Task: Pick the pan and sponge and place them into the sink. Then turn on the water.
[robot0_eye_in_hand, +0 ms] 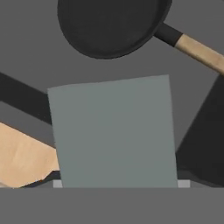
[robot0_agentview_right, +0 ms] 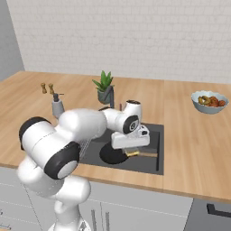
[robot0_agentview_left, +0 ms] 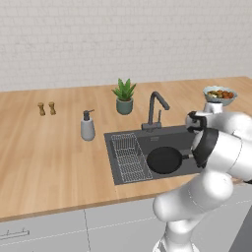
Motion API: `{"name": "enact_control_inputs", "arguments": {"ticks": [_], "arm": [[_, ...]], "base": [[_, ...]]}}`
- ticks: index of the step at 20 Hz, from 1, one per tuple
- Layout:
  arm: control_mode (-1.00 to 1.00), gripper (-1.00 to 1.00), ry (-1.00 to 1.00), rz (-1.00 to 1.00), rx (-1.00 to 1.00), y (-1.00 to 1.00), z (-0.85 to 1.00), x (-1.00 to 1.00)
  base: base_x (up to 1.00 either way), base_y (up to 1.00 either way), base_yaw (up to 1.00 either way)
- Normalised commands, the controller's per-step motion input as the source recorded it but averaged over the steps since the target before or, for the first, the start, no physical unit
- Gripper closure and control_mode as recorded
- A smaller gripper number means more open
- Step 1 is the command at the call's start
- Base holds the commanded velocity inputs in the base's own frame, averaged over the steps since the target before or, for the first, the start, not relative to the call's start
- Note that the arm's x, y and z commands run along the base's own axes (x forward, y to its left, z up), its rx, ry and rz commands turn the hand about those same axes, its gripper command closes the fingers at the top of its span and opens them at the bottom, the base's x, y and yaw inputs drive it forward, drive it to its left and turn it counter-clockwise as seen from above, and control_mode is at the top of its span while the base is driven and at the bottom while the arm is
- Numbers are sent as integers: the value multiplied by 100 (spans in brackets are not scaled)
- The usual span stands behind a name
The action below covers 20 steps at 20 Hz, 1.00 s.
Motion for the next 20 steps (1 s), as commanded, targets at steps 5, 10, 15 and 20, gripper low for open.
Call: {"name": "enact_control_inputs", "arguments": {"ticks": [5, 10, 15, 20], "arm": [[-100, 100, 0, 0, 7, -1, -41, 48], [-100, 100, 0, 0, 0, 0, -34, 49], [-100, 100, 2, 0, -4, -4, -26, 39], [-100, 100, 1, 0, -1, -6, -34, 35]], "base": [[0, 0, 0], [0, 0, 0], [0, 0, 0], [0, 0, 0]]}}
